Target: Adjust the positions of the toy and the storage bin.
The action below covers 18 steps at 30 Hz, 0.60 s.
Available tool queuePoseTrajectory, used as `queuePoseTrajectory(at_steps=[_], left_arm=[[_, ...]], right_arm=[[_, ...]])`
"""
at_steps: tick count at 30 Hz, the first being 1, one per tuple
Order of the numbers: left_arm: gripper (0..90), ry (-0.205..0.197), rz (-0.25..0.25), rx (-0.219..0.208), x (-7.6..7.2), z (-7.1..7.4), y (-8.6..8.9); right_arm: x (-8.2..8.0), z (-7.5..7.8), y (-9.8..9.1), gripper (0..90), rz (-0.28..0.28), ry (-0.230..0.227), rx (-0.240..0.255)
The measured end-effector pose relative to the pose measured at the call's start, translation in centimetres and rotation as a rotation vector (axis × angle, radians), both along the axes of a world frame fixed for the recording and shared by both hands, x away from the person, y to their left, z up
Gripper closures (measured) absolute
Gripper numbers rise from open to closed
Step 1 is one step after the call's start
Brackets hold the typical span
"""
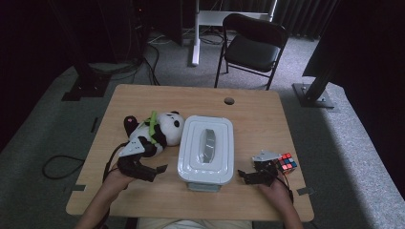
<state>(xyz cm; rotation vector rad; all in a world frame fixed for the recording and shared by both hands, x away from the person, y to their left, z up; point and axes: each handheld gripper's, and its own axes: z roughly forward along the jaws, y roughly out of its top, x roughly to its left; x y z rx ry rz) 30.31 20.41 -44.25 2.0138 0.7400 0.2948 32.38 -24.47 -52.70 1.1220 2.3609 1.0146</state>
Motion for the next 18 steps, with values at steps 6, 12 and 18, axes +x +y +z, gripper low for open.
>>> queuePoseTrajectory(at_steps=[6,12,18], left_arm=[[2.1,0.016,-0.007,0.032,-0.1,-2.2,-0.6],[2.1,0.024,-0.032,0.050,-0.1,-4.0,-1.1],[2.1,0.059,-0.023,0.082,0.4,-5.8,-1.1]], right_arm=[[0.0,0.0,0.0,13.1,-0.003,0.002,0.001],[0.0,0.0,0.0,13.1,-0.003,0.002,0.001],[0.0,0.0,0.0,13.1,-0.001,0.000,0.000]])
